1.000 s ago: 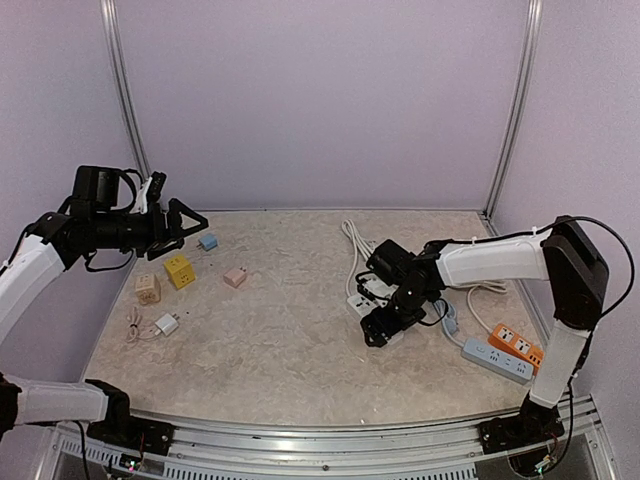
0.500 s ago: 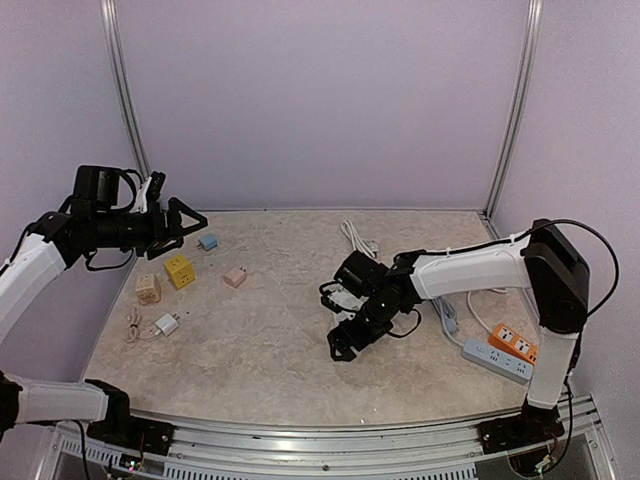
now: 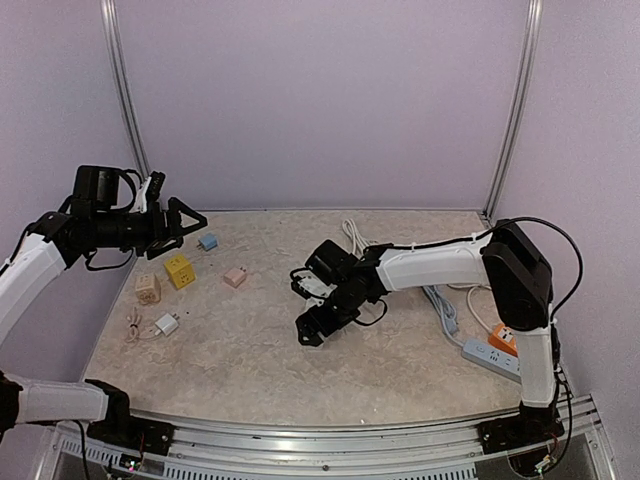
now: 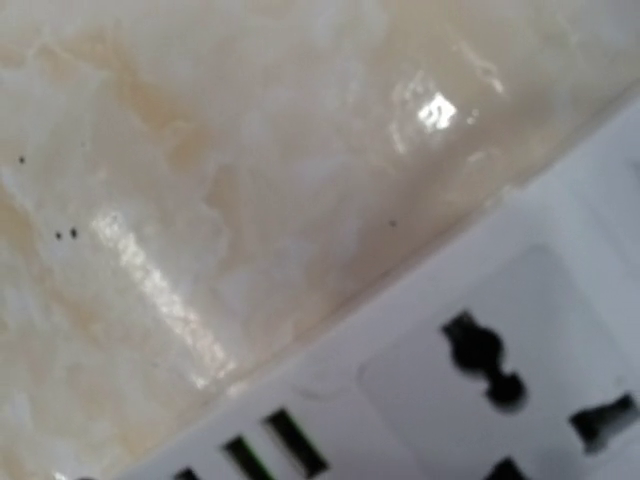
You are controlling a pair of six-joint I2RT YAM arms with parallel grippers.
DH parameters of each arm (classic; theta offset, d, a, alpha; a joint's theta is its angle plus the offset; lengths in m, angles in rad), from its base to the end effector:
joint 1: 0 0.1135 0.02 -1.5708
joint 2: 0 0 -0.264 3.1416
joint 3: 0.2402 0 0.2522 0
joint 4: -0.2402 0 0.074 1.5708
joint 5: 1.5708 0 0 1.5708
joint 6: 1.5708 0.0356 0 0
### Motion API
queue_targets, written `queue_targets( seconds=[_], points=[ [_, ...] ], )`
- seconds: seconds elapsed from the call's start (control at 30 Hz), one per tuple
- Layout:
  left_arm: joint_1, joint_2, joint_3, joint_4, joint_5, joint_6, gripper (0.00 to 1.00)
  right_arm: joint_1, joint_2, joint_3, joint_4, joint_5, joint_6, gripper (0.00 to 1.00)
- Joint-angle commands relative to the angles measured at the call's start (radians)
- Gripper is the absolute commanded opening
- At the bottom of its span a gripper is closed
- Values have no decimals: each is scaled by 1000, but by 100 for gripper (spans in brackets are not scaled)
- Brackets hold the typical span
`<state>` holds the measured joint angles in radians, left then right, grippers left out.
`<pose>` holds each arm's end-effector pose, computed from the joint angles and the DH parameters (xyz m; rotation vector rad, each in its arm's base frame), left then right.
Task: Insert the plug
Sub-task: Move the socket to the center of the board.
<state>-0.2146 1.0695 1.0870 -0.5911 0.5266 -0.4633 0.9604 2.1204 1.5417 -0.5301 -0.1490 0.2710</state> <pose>0.2160 -0.0654 0.3524 0.0473 2.2095 -0.9517 0.2504 0.3672 0.1571 -0.9915 2.6163 0.5504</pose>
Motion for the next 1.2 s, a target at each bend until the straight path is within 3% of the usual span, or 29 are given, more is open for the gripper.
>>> queue_targets(
  seconds=[0.0,0.3,0.7,0.87,1.0,1.17],
  points=[
    [4,-6,-18,5,-2,5,99,-6,-51,-41,12,20,2,95],
    [10,5,-19,-3,-69,-18,99,-46,-91,-138,98,-2,25,95],
    [63,39,-12,-56,-248,-31,99,-55,61,79,104,-41,-34,95],
    [68,71,24,-109,-343,-6,99,-55,-53,-49,151,-94,-32,100],
    [115,122,62,-132,-326,-12,99,-56,-193,-184,199,-105,-43,100],
    [236,153,81,-114,-256,-53,99,-57,-344,-285,213,32,-64,100]
  ],
)
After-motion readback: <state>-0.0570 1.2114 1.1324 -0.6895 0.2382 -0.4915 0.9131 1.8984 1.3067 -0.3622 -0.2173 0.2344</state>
